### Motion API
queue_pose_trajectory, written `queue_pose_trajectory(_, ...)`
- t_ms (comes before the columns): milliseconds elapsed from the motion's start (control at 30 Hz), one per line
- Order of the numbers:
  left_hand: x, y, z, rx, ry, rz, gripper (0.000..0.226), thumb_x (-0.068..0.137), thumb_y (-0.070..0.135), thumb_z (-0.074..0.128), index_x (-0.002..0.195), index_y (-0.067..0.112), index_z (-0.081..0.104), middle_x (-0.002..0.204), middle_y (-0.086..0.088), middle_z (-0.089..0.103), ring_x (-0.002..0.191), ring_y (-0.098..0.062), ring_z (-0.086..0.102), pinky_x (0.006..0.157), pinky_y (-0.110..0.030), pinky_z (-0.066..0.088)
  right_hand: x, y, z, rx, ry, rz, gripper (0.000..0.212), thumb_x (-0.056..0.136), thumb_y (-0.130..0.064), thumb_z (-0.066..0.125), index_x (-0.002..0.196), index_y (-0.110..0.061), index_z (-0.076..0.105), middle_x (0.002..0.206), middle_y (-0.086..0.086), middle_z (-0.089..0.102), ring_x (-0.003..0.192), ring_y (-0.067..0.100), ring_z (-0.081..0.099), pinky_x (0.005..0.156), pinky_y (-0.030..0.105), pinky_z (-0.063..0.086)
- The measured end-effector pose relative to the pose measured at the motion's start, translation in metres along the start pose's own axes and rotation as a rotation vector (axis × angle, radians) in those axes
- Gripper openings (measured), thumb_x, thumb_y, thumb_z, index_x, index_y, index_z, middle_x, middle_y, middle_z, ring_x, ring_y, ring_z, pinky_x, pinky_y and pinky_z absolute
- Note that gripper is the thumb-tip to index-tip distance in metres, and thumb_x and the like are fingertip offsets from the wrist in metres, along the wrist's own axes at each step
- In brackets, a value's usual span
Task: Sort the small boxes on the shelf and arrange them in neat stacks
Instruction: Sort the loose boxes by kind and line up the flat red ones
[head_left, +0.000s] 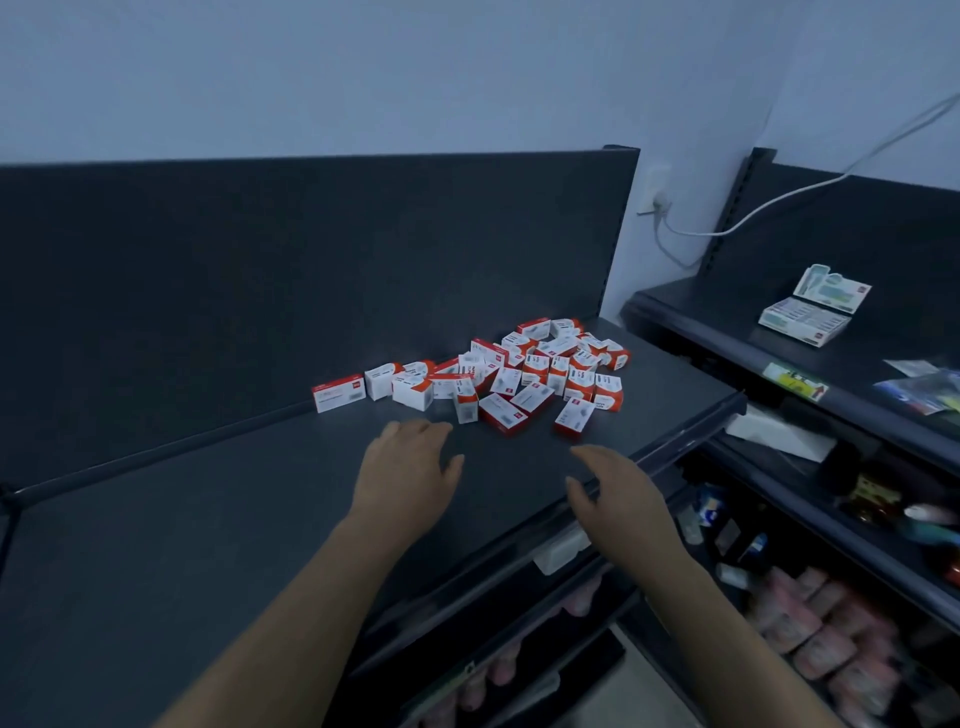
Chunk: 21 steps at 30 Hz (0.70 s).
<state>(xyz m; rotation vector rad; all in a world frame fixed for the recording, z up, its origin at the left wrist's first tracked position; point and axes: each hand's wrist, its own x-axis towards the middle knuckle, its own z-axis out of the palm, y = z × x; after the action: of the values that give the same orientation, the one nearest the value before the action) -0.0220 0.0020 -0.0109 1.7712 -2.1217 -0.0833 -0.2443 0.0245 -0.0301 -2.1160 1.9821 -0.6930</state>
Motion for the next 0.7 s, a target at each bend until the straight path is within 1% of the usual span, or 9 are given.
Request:
queue_pose_trajectory(133, 0.038, 0.009, 0.014, 0.021, -0.019, 0.058, 0.045, 0.094, 0.044, 0.046, 0.134, 0.023, 0.048, 0.135, 0.003, 0.051, 0.126, -0.018, 0.041, 0.103, -0.033, 0.035, 0.027, 0.014, 0.003, -0.02, -0.007, 0.034, 0.043, 0.094, -0.028, 0.051, 0.136, -0.018, 0.049, 0.139, -0.003, 0.05, 0.127, 0.014, 0.045, 0.105, 0.028, 0.034)
queue_pose_trajectory(200, 0.056, 0.014, 0.023, 0.034, -0.035, 0.094, 0.047, 0.094, 0.045, 0.047, 0.135, 0.022, 0.048, 0.138, 0.002, 0.05, 0.13, -0.018, 0.036, 0.108, -0.034, 0.031, 0.04, 0.02, 0.003, -0.025, -0.015, 0.047, 0.043, 0.094, -0.028, 0.051, 0.136, -0.02, 0.049, 0.139, -0.004, 0.05, 0.126, 0.012, 0.045, 0.104, 0.023, 0.032)
queue_pose_trajectory(267, 0.074, 0.018, 0.031, 0.07, -0.059, 0.119, 0.053, 0.093, 0.048, 0.046, 0.138, 0.021, 0.044, 0.141, 0.002, 0.047, 0.133, -0.02, 0.032, 0.113, -0.038, 0.026, 0.052, 0.025, 0.002, -0.013, -0.016, 0.059, 0.041, 0.094, -0.026, 0.051, 0.134, -0.02, 0.051, 0.135, -0.006, 0.053, 0.122, 0.011, 0.048, 0.099, 0.019, 0.032)
queue_pose_trajectory(367, 0.099, 0.022, 0.043, 0.143, -0.108, 0.136, 0.06, 0.09, 0.056, 0.045, 0.139, 0.022, 0.042, 0.147, 0.0, 0.04, 0.138, -0.022, 0.024, 0.116, -0.045, 0.02, 0.07, 0.033, -0.001, -0.002, -0.003, 0.084, 0.04, 0.092, -0.025, 0.052, 0.132, -0.022, 0.053, 0.131, -0.007, 0.056, 0.118, 0.01, 0.051, 0.094, 0.017, 0.033)
queue_pose_trajectory(467, 0.118, 0.022, 0.052, 0.195, -0.165, 0.144, 0.071, 0.086, 0.064, 0.045, 0.141, 0.021, 0.038, 0.151, -0.002, 0.033, 0.141, -0.023, 0.018, 0.115, -0.045, 0.014, 0.08, 0.039, -0.003, 0.012, 0.018, 0.092, 0.037, 0.091, -0.021, 0.055, 0.128, -0.023, 0.056, 0.126, -0.008, 0.059, 0.113, 0.01, 0.053, 0.087, 0.013, 0.033)
queue_pose_trajectory(567, 0.131, 0.022, 0.058, 0.231, -0.229, 0.152, 0.079, 0.082, 0.069, 0.044, 0.143, 0.02, 0.034, 0.149, -0.004, 0.036, 0.141, -0.024, 0.018, 0.115, -0.045, 0.012, 0.084, 0.044, -0.002, 0.04, 0.031, 0.082, 0.035, 0.09, -0.019, 0.056, 0.125, -0.026, 0.058, 0.122, -0.009, 0.061, 0.108, 0.008, 0.054, 0.083, 0.013, 0.033)
queue_pose_trajectory(700, 0.139, 0.025, 0.066, 0.273, -0.296, 0.157, 0.084, 0.081, 0.071, 0.043, 0.145, 0.018, 0.031, 0.145, -0.005, 0.042, 0.142, -0.025, 0.014, 0.117, -0.047, 0.007, 0.094, 0.051, -0.002, 0.087, 0.031, 0.091, 0.037, 0.091, -0.024, 0.058, 0.128, -0.027, 0.056, 0.125, -0.01, 0.058, 0.111, 0.006, 0.052, 0.084, 0.013, 0.032)
